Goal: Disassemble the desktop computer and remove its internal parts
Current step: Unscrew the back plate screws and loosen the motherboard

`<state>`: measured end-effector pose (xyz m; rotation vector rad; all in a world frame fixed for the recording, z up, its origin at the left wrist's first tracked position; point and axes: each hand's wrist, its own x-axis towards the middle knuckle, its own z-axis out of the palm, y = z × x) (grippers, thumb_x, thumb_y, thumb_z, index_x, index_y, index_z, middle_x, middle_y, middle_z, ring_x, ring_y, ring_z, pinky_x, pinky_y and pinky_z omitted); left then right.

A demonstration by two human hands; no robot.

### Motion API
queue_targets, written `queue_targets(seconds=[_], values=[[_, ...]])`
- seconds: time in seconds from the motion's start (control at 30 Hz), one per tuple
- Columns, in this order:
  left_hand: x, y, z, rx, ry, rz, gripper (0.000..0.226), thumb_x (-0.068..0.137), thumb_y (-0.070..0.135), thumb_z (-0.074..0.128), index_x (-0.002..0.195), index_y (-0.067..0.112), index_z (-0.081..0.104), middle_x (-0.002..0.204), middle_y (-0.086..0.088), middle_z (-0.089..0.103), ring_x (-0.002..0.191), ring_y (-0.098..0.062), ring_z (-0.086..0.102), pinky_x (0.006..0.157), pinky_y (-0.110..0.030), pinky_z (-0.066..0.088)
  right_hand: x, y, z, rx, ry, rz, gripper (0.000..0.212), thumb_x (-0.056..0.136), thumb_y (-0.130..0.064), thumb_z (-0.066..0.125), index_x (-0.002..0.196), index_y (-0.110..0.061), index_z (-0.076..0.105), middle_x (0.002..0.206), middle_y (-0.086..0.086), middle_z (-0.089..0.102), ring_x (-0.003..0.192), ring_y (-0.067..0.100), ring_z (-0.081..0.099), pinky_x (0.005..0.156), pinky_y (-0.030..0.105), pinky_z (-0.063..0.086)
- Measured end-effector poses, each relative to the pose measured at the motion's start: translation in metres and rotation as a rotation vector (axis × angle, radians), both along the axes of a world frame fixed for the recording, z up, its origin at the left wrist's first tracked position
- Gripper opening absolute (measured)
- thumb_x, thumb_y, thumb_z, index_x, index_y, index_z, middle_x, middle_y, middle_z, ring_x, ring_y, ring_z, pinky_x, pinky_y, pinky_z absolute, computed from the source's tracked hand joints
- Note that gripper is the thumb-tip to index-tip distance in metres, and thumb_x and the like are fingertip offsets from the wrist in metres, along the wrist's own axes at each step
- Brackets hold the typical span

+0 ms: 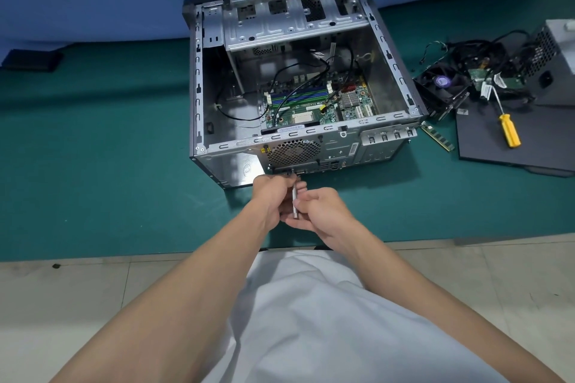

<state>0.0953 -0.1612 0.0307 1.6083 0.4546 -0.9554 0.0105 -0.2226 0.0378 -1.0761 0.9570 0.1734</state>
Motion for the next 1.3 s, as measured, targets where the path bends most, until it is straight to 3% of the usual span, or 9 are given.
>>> queue_targets(seconds=[0.17, 0.33, 0.57, 0.7, 0.8, 0.93, 1.07, 1.17, 1.3], values=[[0.001, -0.003, 0.002, 0.033, -0.083, 0.027, 0.011, 0.074, -0.001, 0.078, 0.079, -0.002, 0.068, 0.069, -0.013, 0.07, 0.054, -0.018, 0.066, 0.049, -0.023, 0.054, 0.002, 0.003, -0.004, -0.279, 0.149, 0.033, 0.01, 0.086, -0.007, 0.067, 0.078, -0.012, 0.063, 0.077, 0.007, 0.069, 0.054, 0.015, 0.065, 0.071, 0.036, 0.06], [-0.003, -0.005, 0.004, -0.017, -0.016, 0.063, 0.007, 0.09, 0.0, 0.061, 0.085, 0.002, 0.065, 0.069, -0.01, 0.071, 0.055, -0.016, 0.067, 0.043, -0.022, 0.05, 0.001, 0.0, -0.003, -0.077, 0.05, 0.033, 0.014, 0.095, -0.004, 0.051, 0.1, 0.002, 0.064, 0.085, 0.015, 0.064, 0.059, 0.016, 0.061, 0.065, 0.028, 0.059], [0.0, 0.0, 0.01, 0.044, -0.057, -0.12, 0.016, 0.099, 0.008, 0.047, 0.103, 0.003, 0.061, 0.09, -0.013, 0.072, 0.077, -0.023, 0.069, 0.072, -0.031, 0.056, -0.001, -0.009, -0.002, -0.14, 0.094, 0.061, 0.007, 0.09, -0.002, 0.06, 0.097, -0.003, 0.062, 0.08, 0.011, 0.066, 0.063, 0.018, 0.064, 0.061, 0.026, 0.058], [0.008, 0.007, 0.036, 0.327, -0.183, -0.543, 0.023, 0.1, 0.016, 0.047, 0.101, 0.001, 0.063, 0.091, -0.012, 0.073, 0.077, -0.024, 0.072, 0.064, -0.026, 0.057, -0.025, -0.032, 0.018, -0.044, 0.059, 0.194, 0.008, 0.09, 0.0, 0.061, 0.096, -0.005, 0.059, 0.082, 0.013, 0.069, 0.07, 0.022, 0.071, 0.058, 0.026, 0.056], [0.018, 0.011, 0.069, 0.336, -0.26, -0.818, 0.027, 0.101, 0.02, 0.047, 0.093, 0.002, 0.065, 0.08, -0.009, 0.074, 0.064, -0.019, 0.072, 0.052, -0.017, 0.052, -0.047, -0.055, 0.045, 0.117, -0.094, 0.191, 0.016, 0.086, 0.008, 0.061, 0.094, -0.005, 0.056, 0.077, 0.016, 0.069, 0.074, 0.034, 0.071, 0.058, 0.031, 0.057], [0.037, 0.011, 0.107, 0.236, -0.691, -0.684, 0.03, 0.1, 0.025, 0.045, 0.082, 0.015, 0.066, 0.058, 0.002, 0.069, 0.047, -0.011, 0.061, 0.046, -0.017, 0.041, -0.041, -0.091, 0.086, 0.229, -0.274, 0.211, 0.027, 0.078, 0.006, 0.062, 0.099, -0.004, 0.049, 0.078, 0.021, 0.066, 0.079, 0.046, 0.068, 0.061, 0.039, 0.059], [0.066, 0.007, 0.103, 0.61, -1.112, -0.578, 0.031, 0.101, 0.031, 0.039, 0.096, 0.015, 0.064, 0.081, -0.009, 0.07, 0.079, -0.035, 0.061, 0.068, -0.04, 0.047, 0.01, -0.125, 0.115, 0.112, -0.376, 0.317, 0.011, 0.091, 0.004, 0.048, 0.096, -0.006, 0.048, 0.081, 0.018, 0.067, 0.086, 0.041, 0.067, 0.076, 0.042, 0.058], [0.072, 0.009, 0.083, 0.822, -1.14, -0.795, 0.036, 0.102, 0.033, 0.032, 0.095, 0.011, 0.061, 0.089, -0.017, 0.068, 0.08, -0.039, 0.06, 0.065, -0.04, 0.044, 0.058, -0.137, 0.125, 0.044, -0.402, 0.417, 0.017, 0.091, 0.006, 0.042, 0.085, -0.007, 0.052, 0.074, 0.01, 0.064, 0.077, 0.029, 0.063, 0.075, 0.039, 0.056], [0.081, 0.007, 0.074, 0.83, -1.06, -0.92, 0.033, 0.101, 0.039, 0.025, 0.081, 0.023, 0.047, 0.09, -0.017, 0.066, 0.082, -0.04, 0.06, 0.065, -0.039, 0.034, 0.114, -0.129, 0.107, -0.22, -0.302, 0.59, 0.023, 0.085, 0.004, 0.048, 0.073, -0.007, 0.063, 0.076, 0.004, 0.064, 0.058, 0.01, 0.047, 0.054, 0.023, 0.039]])
